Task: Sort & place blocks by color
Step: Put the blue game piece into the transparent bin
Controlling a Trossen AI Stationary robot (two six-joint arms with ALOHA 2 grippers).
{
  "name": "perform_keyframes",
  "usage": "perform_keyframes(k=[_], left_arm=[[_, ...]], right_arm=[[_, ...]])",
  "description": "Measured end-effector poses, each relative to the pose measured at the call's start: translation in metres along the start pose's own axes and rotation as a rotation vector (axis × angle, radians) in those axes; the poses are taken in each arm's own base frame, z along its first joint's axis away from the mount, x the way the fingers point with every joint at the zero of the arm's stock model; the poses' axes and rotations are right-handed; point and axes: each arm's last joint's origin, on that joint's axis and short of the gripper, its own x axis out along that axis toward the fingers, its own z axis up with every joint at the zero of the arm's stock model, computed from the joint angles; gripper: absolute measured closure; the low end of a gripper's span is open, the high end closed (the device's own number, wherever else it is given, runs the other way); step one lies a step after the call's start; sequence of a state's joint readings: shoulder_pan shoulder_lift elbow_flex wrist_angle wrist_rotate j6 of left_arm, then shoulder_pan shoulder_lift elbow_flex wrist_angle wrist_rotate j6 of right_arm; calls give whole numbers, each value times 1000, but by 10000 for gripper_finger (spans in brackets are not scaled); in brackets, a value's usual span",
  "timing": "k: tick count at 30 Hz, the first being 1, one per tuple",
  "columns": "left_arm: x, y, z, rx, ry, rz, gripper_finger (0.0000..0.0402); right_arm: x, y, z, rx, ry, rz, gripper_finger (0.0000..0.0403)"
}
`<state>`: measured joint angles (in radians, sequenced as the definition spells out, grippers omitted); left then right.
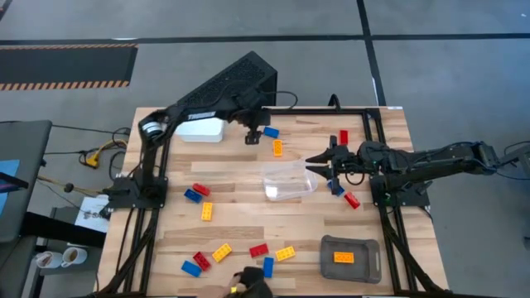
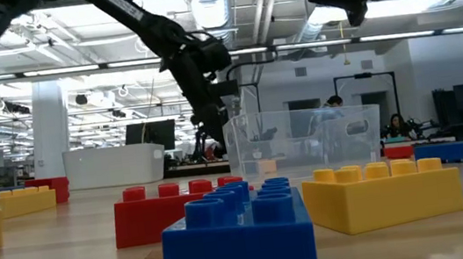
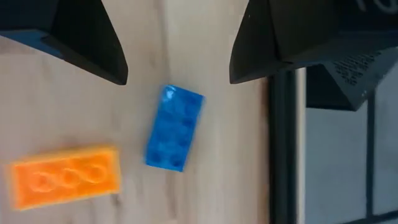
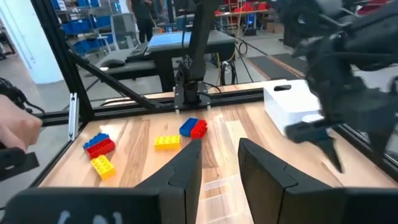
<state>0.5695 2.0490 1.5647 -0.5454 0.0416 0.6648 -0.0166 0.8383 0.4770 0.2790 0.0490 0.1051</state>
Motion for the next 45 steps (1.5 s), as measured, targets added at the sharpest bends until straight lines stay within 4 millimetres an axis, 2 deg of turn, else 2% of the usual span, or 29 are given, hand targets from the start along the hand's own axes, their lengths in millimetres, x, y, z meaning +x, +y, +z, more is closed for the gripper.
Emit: perform_keyframes(k=[4, 12, 22, 32, 36, 40, 45], left_arm=[[12, 14, 5, 33, 21, -13, 135], [34, 21, 12, 91, 67, -97, 135], [33, 20, 11, 149, 56, -133, 135], [55, 10, 12, 229, 90, -141, 135], [56, 10, 11, 232, 94, -151, 136], [56, 8, 8, 227, 102, -183, 161], [57, 8, 5, 178, 88, -232, 239]], right_arm=[[0, 0, -1, 7, 15, -1, 275], [0, 0, -4, 33, 42, -2, 275], [0, 0, -4, 42, 40, -2, 275], [0, -1, -4, 43, 37, -8, 275], [0, -2, -3, 44, 29, -17, 275], [0, -5, -2, 45, 26, -34, 275], [0, -5, -2, 46, 27, -35, 275]])
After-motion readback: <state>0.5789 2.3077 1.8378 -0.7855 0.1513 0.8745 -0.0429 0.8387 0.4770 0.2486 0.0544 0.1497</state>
